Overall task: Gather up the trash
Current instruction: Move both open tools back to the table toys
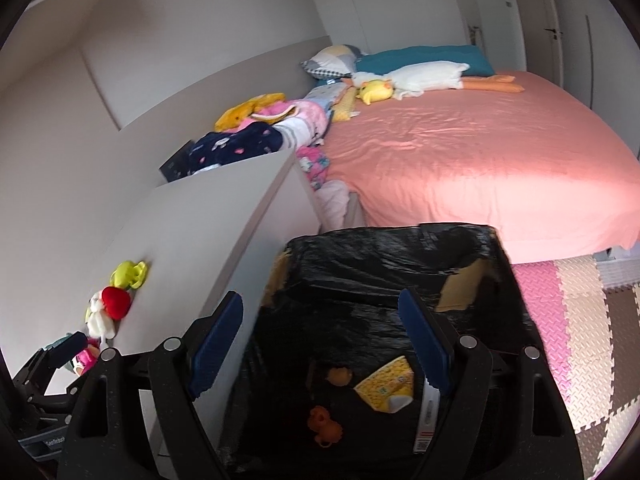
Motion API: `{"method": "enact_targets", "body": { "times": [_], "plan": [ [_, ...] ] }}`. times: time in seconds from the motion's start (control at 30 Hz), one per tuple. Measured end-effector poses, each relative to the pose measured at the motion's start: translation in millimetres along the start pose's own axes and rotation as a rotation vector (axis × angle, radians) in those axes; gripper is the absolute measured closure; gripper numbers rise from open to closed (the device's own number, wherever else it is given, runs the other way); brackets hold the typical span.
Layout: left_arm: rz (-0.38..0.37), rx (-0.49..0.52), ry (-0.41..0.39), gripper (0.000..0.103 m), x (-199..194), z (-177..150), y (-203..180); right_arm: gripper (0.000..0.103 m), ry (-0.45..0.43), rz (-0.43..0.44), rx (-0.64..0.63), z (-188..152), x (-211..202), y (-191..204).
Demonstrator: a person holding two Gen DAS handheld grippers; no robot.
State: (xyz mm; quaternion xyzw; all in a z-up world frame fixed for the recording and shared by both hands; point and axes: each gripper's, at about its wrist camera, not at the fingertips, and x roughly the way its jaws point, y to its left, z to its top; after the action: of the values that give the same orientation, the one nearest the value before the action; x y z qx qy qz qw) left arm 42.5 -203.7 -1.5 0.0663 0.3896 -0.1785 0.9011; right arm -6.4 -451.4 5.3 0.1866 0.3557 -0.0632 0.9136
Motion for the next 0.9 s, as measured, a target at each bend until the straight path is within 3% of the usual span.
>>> {"method": "enact_targets", "body": {
  "times": [0.9],
  "plan": [
    [0.144, -0.176, -0.075, 0.006, -41, -8, 127, 0.021, 0.099, 0.137, -0.188, -16, 49, 130]
  ]
}}
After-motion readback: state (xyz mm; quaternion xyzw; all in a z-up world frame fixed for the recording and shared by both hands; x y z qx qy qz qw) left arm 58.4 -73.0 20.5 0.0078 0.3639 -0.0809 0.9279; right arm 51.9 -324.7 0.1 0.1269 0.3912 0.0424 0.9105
